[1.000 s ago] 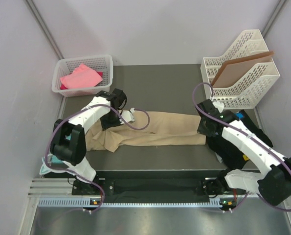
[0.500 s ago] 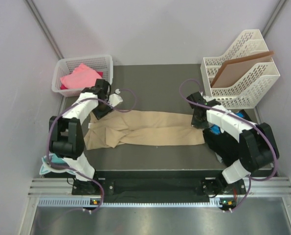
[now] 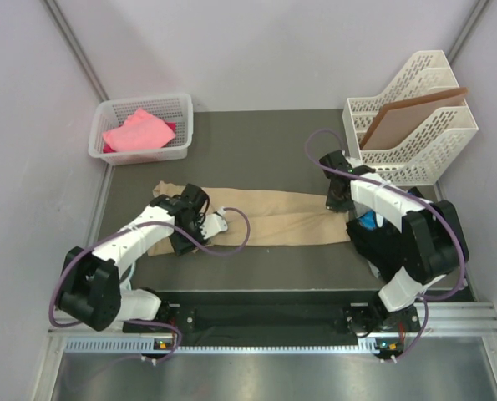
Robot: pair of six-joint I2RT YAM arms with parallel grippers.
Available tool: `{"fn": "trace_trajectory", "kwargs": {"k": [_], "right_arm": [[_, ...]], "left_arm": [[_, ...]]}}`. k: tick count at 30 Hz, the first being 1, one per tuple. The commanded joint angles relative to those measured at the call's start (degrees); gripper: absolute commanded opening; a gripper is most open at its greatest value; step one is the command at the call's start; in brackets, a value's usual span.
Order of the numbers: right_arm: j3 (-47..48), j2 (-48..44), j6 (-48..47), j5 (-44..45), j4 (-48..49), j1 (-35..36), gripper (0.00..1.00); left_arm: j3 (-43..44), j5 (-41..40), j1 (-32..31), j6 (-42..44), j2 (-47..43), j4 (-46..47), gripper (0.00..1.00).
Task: Fold and stack the t-shirts
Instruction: Fold the other side of the tshirt into a rectangle
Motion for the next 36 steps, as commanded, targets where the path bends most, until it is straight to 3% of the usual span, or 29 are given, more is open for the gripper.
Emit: {"fn": "trace_trajectory", "kwargs": {"k": [1, 16, 19, 20, 22, 29, 36], "right_arm": [[2.2, 0.0, -1.1, 0.3, 1.6, -1.3, 0.0], [1.1, -1.5, -1.1, -0.4, 1.9, -1.3, 0.0], [0.9, -1.9, -1.1, -0.4, 1.9, -1.3, 0.0], [0.7, -2.1, -1.0, -0.4, 1.9, -1.3, 0.0], [0.6, -2.2, -1.2, -0.4, 2.0, -1.4, 0.0], [0.5, -3.1, -1.6, 0.0, 1.5, -1.5, 0.0], [-0.9, -6.2, -2.1, 0.0, 0.8, -1.5, 0.0]], "left_arm": [[-0.4, -1.0, -0.2, -3.1, 2.0, 2.5, 0.47], [0.4, -4.1, 0.0, -3.9, 10.9, 12.6, 0.42], [1.2, -4.6, 0.3, -3.7, 12.2, 13.2, 0.23], [2.0, -4.6, 0.5, -3.6, 12.3, 13.1, 0.11], [3.2, -4.6, 0.8, -3.7, 12.4, 12.5, 0.05], [10.5, -5.3, 1.0, -3.7, 7.8, 6.5, 0.0], [16.9, -0.7, 0.9, -3.8, -0.7, -10.6, 0.02]]}}
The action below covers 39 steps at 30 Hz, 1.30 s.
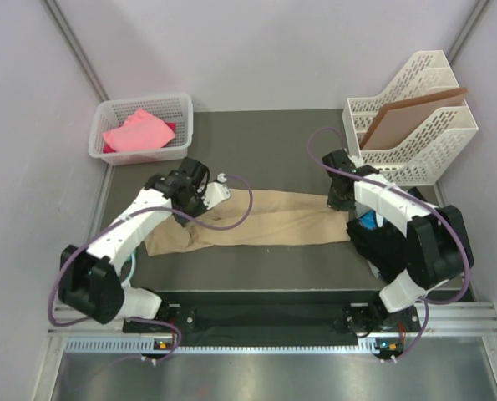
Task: Fold and stack the t-shirts
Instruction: Fold the other side of the tshirt into a rectangle
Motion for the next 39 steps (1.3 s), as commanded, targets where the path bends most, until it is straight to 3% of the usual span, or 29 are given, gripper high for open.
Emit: {"fn": "trace_trajectory", "kwargs": {"k": [1, 7, 14, 19, 24, 29, 31, 32, 34, 35, 37, 38, 39], "right_arm": [[-1.0, -5.0, -1.0, 0.8, 0.7, -0.9, 0.0], [-2.9, -8.3, -1.0, 1.0, 0.3, -0.9, 0.0], [-4.3, -12.4, -1.0, 1.5, -1.6, -0.8, 0.0], [-3.9, -13.4, -1.0, 1.4, -1.8, -0.9, 0.0], [-2.3, -11.0, -1.1, 1.5, -1.9, -0.9, 0.0], [-1.0, -8.7, -0.9, 1.4, -1.4, -0.9, 0.0], [-0.7, -7.7, -0.9, 1.3, -1.1, -0.9, 0.0], [-0.7, -7.4, -0.9, 1.3, -0.8, -0.9, 0.0], [-0.9, -6.6, -1.0, 1.2, -0.4, -0.9, 0.0], [-0.9, -6.4, -1.0, 1.2, -0.3, -0.9, 0.0], [-0.9, -5.7, -1.2, 1.1, 0.2, -0.9, 0.0], [-0.9, -5.5, -1.5, 1.1, 0.3, -0.9, 0.0], [-0.9, -5.3, -1.5, 1.1, 0.4, -0.9, 0.0]], "left_arm": [[3.8, 3.5, 0.1, -0.6, -7.0, -13.4, 0.03], [0.2, 4.6, 0.1, -0.2, -14.7, -14.9, 0.05], [3.0, 6.5, -0.1, 1.1, -13.4, -22.4, 0.04], [1.5, 0.4, -0.1, 3.0, -13.2, -16.7, 0.07], [2.0, -5.4, 0.0, 6.3, -4.8, -4.1, 0.07], [11.1, -6.5, 1.3, 6.6, 10.5, 2.0, 0.09], [15.1, -7.5, 1.9, 5.8, 15.8, 4.6, 0.18], [15.9, -8.3, 2.0, 5.4, 17.1, 6.0, 0.31], [16.7, -11.7, 2.4, 4.5, 19.4, 11.1, 0.41], [16.6, -12.8, 2.6, 4.1, 19.6, 13.2, 0.52], [16.1, -15.2, 2.8, 2.9, 19.3, 16.1, 0.54], [15.8, -15.5, 3.0, 2.2, 18.7, 16.8, 0.64], [14.9, -16.6, 3.0, 1.3, 18.1, 17.1, 0.65]]}}
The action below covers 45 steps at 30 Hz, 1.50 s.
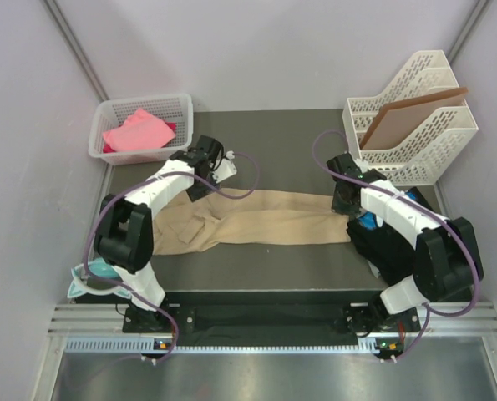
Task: Fold and stack the t-shirts
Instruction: Fold the other side of the tshirt into a rectangle
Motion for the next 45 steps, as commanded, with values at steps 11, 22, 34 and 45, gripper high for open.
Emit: {"fn": "trace_trajectory", "kwargs": {"k": [11, 22, 34, 45], "right_arm": [[2.2, 0.9, -2.1, 0.9, 3.1, -0.9, 0.0], [1.1, 0.1, -1.8, 0.7, 3.2, -0.9, 0.0], [0.2, -0.6, -1.9, 0.8, 3.1, -0.9, 0.0], [-0.1, -0.6, -2.0, 0.5, 3.5, -0.9, 0.0]], "left_arm": [[-16.1, 12.2, 0.5, -5.6, -23.2, -12.3, 0.65], [-21.8, 21.7, 5.3, -7.3, -15.6, -9.6, 0.63], [-17.9, 23.7, 10.5, -6.6, -7.2, -6.2, 0.56], [-15.3, 31.0, 16.3, -6.3, -5.5, -9.1, 0.55]]}}
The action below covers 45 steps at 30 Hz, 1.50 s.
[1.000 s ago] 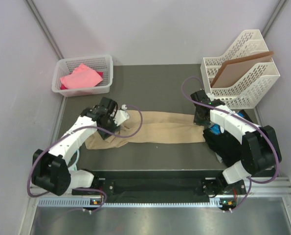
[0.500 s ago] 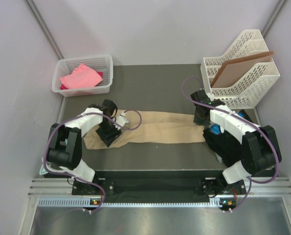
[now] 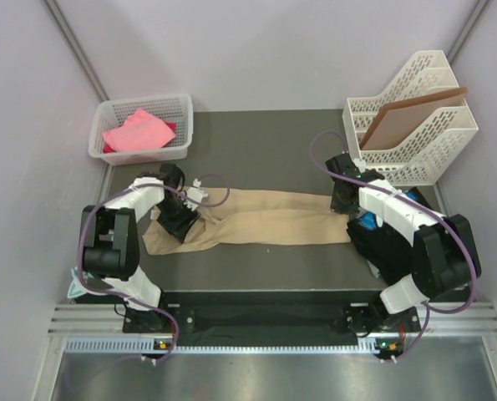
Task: Fold and stack the t-shirts
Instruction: Fold the other side of the tshirt into a rectangle
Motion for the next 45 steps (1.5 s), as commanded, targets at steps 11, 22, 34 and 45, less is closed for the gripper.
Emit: {"fn": "trace_trajectory", "kwargs": {"k": [11, 22, 34, 45], "right_arm": [[-0.4, -2.5, -0.5, 0.9, 1.7, -0.9, 0.0], [-1.1, -3.1, -0.7, 1.2, 1.8, -0.9, 0.0], [-1.3, -3.6, -0.2, 1.0, 1.7, -0.7, 0.0], [-1.2, -3.0, 0.4, 1.0, 2.0, 0.0, 0.0]], "left_arm": [[7.3, 15.9, 5.2, 2.3, 1.4, -10.4, 0.55], [4.4, 14.0, 8.6, 1.9, 4.4, -6.9, 0.54], [6.4, 15.3, 8.7, -0.3, 8.7, -5.1, 0.5], [8.9, 18.4, 8.4, -0.9, 6.9, -7.4, 0.46]]}}
